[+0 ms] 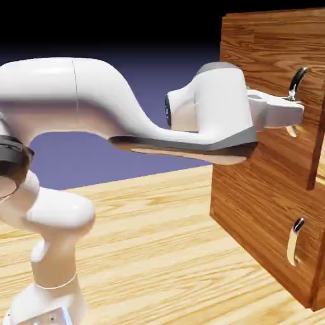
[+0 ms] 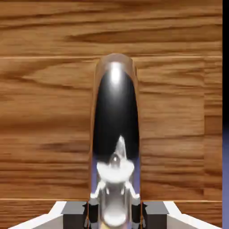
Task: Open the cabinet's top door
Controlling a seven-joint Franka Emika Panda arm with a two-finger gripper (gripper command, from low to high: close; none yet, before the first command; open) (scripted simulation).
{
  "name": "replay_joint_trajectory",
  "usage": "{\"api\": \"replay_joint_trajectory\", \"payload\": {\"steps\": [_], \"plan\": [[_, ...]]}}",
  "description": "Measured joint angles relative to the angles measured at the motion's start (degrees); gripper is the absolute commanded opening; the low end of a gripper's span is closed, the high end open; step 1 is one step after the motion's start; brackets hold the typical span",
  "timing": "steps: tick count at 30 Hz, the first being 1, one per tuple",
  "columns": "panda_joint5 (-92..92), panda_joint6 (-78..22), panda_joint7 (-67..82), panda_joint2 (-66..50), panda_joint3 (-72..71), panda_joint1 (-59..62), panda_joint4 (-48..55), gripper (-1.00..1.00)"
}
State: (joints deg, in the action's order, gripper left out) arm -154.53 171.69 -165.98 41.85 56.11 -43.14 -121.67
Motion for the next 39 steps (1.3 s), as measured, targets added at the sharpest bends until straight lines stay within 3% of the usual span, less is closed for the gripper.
{"api": "replay_joint_trajectory", "payload": {"steps": [14, 26, 39], "plan": [[11.73, -4.38, -0.02, 2.85, -23.64, 29.07, -15.22, -1.0], [25.07, -1.91, 0.49, 10.0, -44.29, 53.98, -24.82, -1.0], [56.07, 4.38, 19.69, 24.93, -59.2, 74.2, -35.83, -1.0]]}}
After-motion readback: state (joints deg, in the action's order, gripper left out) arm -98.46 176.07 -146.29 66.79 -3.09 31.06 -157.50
